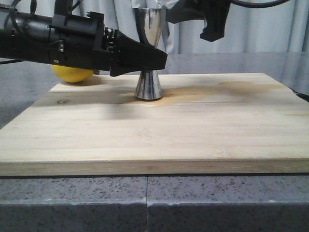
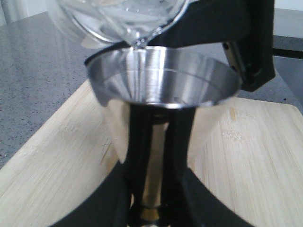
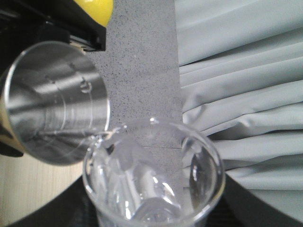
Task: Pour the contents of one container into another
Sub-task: 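Tilt the beaker with the right gripper, pouring water into the jigger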
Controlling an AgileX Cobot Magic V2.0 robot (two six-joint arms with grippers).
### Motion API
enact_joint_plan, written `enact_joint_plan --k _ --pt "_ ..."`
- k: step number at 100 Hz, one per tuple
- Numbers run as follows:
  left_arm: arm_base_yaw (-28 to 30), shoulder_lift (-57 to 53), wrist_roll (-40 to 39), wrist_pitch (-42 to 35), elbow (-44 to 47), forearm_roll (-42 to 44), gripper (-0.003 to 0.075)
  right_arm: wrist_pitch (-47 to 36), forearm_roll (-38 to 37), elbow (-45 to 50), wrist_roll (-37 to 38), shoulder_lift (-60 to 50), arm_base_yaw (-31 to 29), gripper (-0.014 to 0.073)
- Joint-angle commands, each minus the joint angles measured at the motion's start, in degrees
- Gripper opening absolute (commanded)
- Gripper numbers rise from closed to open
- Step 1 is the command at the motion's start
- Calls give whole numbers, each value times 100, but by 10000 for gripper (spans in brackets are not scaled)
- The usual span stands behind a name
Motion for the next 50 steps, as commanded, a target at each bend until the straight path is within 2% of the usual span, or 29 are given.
enact_joint_plan --k 1,50 --pt "-38 -261 -21 615 -165 -496 -19 175 18 -214 7 -189 4 279" --pt "-38 -261 -21 615 -165 -496 -19 189 -49 -214 7 -189 4 279"
